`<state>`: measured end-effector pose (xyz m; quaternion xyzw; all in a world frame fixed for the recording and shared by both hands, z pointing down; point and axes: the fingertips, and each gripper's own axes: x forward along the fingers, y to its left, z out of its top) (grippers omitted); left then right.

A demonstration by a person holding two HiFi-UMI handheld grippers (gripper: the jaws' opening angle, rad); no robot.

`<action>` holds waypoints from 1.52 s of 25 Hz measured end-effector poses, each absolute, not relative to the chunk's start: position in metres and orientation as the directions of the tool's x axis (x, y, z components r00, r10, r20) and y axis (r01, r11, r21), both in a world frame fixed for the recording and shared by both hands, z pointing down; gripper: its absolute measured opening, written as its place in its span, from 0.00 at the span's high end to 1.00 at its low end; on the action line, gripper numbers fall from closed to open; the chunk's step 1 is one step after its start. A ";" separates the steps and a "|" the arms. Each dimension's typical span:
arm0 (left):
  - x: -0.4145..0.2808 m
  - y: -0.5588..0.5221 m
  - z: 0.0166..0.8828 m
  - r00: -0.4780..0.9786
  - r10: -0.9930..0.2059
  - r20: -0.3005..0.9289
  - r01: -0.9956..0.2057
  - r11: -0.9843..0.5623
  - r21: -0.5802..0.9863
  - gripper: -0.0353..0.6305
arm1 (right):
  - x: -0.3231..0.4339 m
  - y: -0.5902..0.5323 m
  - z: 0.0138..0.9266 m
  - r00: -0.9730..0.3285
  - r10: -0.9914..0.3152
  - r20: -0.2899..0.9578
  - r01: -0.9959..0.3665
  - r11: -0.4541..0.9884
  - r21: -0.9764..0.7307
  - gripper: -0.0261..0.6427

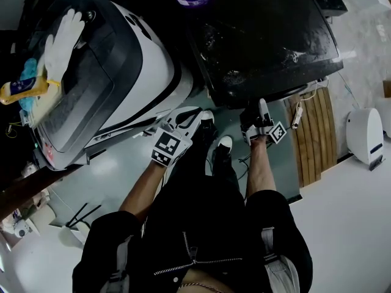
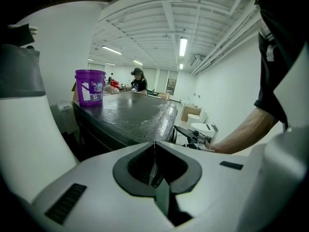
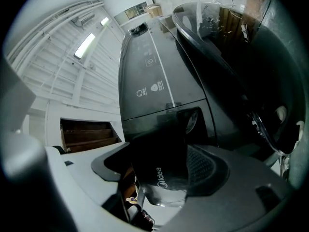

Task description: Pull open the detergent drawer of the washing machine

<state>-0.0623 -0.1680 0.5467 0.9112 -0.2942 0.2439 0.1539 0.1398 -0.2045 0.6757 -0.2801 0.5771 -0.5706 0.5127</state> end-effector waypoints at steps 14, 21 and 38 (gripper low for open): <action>-0.055 -0.171 0.553 0.701 -0.456 0.548 -0.621 -0.768 0.155 0.91 | 0.146 -0.183 0.676 -0.337 -0.900 -0.275 0.253 0.194 -0.948 0.52; -0.040 -0.165 0.548 0.714 -0.452 0.535 -0.608 -0.779 0.153 0.91 | 0.146 -0.181 0.677 -0.347 -0.906 -0.241 0.234 0.165 -0.958 0.52; -0.044 -0.142 0.547 0.712 -0.463 0.528 -0.618 -0.771 0.157 0.91 | 0.142 -0.161 0.690 -0.467 -0.878 -0.104 0.074 0.078 -0.994 0.79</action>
